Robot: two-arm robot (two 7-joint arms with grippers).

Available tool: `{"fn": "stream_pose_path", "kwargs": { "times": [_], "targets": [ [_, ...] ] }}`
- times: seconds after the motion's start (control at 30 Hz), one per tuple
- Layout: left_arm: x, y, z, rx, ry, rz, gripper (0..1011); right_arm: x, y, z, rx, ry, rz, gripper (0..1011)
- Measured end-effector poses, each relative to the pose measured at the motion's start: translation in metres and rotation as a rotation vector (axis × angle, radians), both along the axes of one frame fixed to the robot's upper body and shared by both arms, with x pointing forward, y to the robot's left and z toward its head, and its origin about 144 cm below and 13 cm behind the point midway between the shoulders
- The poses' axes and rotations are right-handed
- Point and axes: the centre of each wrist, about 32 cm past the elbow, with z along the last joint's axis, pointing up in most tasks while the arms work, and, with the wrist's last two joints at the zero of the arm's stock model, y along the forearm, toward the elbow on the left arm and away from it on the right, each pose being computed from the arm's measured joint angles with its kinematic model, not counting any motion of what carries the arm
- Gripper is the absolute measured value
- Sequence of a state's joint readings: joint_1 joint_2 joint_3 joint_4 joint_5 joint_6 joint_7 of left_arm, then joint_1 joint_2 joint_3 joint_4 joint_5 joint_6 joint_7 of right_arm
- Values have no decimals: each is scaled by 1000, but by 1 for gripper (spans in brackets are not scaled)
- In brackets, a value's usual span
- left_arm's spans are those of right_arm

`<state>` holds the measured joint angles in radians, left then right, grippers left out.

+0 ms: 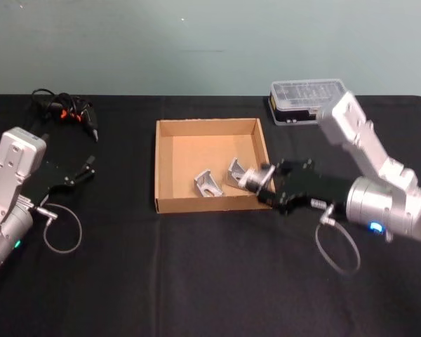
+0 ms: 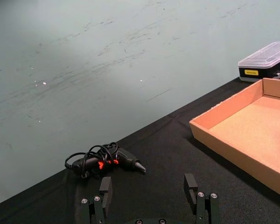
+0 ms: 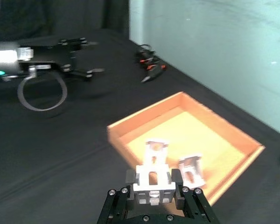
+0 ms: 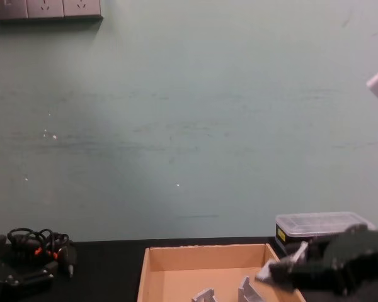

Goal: Use one hand to pick up the angle iron from the table and place it into the box.

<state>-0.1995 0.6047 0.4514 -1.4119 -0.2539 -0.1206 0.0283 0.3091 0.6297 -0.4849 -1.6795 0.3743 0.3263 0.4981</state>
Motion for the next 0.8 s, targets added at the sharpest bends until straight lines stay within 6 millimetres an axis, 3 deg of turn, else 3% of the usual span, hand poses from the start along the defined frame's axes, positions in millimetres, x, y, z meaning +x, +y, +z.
{"fn": "stream_pose_path", "kwargs": {
  "times": [0.33, 0.63, 0.8],
  "targets": [
    [0, 0, 0, 0, 0, 0, 1011, 42, -5, 2, -13, -9, -67, 458],
    [0, 0, 0, 0, 0, 0, 1011, 88, 7, -11, -22, 36, -75, 458],
    [0, 0, 0, 0, 0, 0, 1011, 104, 15, -14, -27, 47, -63, 458]
  ]
}}
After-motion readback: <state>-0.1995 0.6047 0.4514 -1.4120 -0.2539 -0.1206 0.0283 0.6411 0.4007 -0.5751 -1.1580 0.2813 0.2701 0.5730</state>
